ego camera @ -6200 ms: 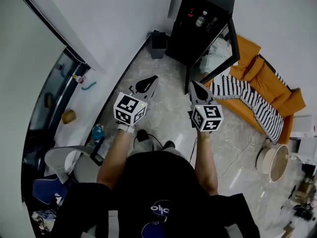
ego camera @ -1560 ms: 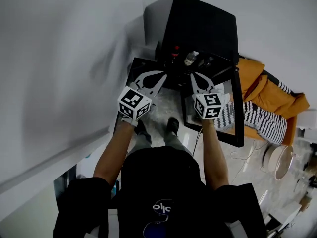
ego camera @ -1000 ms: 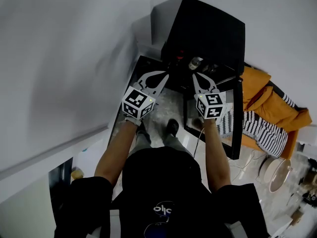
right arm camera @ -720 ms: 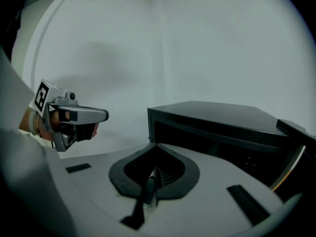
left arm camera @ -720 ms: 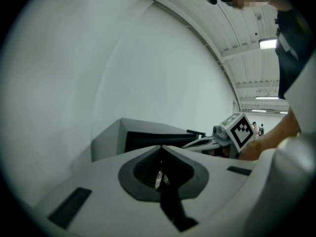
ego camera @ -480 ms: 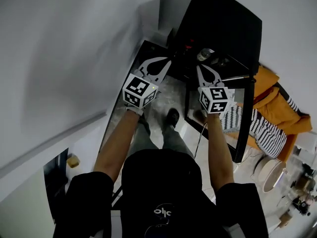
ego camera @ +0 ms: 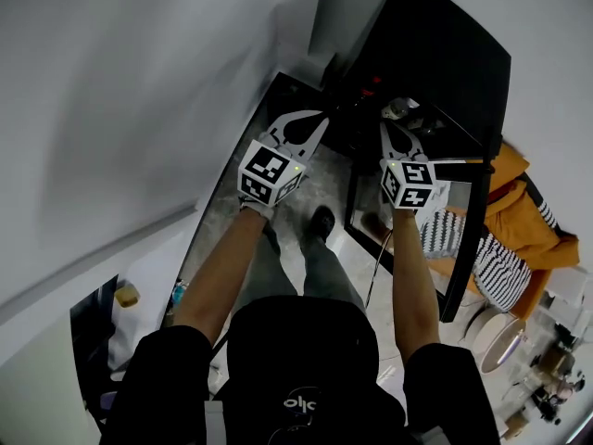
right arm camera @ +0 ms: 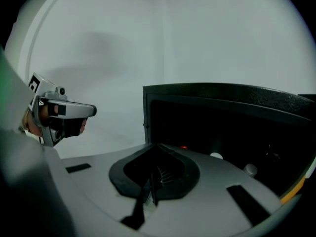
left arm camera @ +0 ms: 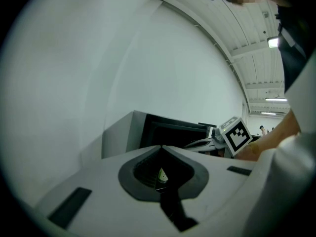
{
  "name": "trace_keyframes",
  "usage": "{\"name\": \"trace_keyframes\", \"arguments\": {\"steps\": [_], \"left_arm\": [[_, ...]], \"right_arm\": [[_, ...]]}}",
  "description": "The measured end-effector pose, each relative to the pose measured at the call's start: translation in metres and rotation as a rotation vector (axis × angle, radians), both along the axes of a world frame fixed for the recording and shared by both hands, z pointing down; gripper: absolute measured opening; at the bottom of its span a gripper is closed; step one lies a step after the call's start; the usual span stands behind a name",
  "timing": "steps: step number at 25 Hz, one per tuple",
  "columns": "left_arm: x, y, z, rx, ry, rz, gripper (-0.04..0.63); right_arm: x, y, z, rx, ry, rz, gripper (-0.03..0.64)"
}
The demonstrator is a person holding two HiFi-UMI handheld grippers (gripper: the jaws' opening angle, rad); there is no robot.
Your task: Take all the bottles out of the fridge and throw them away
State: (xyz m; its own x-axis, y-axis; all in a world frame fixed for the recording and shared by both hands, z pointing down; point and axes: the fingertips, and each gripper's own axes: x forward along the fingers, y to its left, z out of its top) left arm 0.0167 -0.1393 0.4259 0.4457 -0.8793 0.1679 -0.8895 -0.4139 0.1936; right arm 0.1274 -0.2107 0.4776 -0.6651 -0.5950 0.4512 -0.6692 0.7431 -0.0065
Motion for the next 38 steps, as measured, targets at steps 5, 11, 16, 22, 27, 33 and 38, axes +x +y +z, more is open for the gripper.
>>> {"name": "trace_keyframes", "arguments": {"steps": [5,11,16,22,27,33,38], "left_arm": [[0.002,-0.004,0.011,0.014,-0.004,-0.006,0.006],[0.007,-0.004,0.039,0.017,0.007,-0.021,0.006],[0.009,-0.009,0.068,0.021,0.008,-0.035,0.006],[0.015,-0.018,0.097,0.019,0.002,-0.025,0.006],[0.018,-0.024,0.108,0.033,0.007,0.042,0.006],[0.017,-0.020,0.117,0.037,0.052,0.140,0.006],[0.020,-0.017,0.128,0.048,0.039,0.193,0.006]], "right_arm": [[-0.008,-0.012,0.023,0.014,0.008,-0.004,0.008],[-0.013,-0.026,0.058,0.028,0.008,0.012,0.008],[-0.016,-0.040,0.091,0.036,0.002,0.030,0.008],[-0.022,-0.049,0.117,0.050,-0.024,0.040,0.008],[-0.031,-0.052,0.130,0.079,-0.026,0.062,0.008],[-0.036,-0.058,0.137,0.098,-0.059,0.181,0.008],[-0.038,-0.055,0.140,0.115,-0.073,0.234,0.008]]}}
